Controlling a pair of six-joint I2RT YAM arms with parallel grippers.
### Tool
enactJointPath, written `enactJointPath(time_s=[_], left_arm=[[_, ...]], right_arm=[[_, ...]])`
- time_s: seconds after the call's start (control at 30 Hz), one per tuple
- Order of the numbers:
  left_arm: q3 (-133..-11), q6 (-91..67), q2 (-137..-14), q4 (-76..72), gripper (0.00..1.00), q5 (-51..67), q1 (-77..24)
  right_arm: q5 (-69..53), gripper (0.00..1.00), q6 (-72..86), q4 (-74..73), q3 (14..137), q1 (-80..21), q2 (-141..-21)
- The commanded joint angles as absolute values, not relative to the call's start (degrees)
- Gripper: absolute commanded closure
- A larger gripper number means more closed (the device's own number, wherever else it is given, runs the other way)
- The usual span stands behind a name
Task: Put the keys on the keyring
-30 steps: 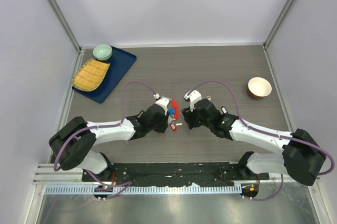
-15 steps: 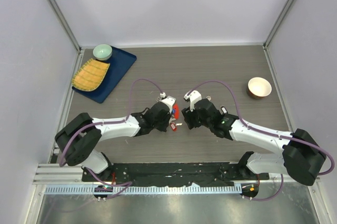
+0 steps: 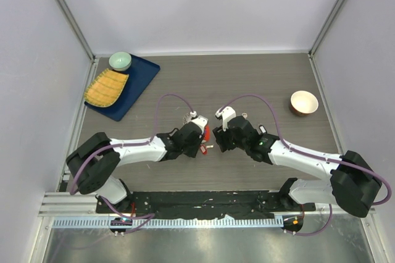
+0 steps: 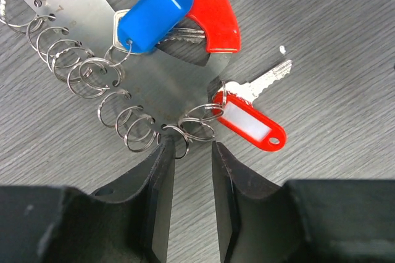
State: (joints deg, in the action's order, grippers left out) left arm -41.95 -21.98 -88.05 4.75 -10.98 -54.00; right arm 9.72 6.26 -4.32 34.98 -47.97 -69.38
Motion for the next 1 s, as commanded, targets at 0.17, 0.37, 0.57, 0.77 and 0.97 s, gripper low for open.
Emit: enactJointPath(time_s=[0.17,0.37,0.57,0.77,0.97], left_arm=[[-45.44,-29.26,-85.96,5.28,0.62,-20.64,-58.71],[-47.81,-32.08,-88.33,5.62,0.64,-30.32,-62.4],[-48.43,-33.49,-90.78,5.1,0.74,-30.68,-63.1],[-48.87,-33.93,-92.72,5.1,0.8,-31.55,-63.28],[-48.87,-34.19,-92.82,6.15,0.8,-33.31,-63.72]], right_arm=[[9.58,0.37,6.94,-2.11,36.21,-47.81,-68.73],[9.84,0.37,6.94,-2.2,35.77,-47.81,-67.94],[10.28,0.37,7.03,-2.11,35.42,-47.81,-67.5],[10.28,0.37,6.86,-2.11,35.51,-47.9,-67.94],[10.37,0.37,6.59,-2.11,35.6,-47.9,-67.94]])
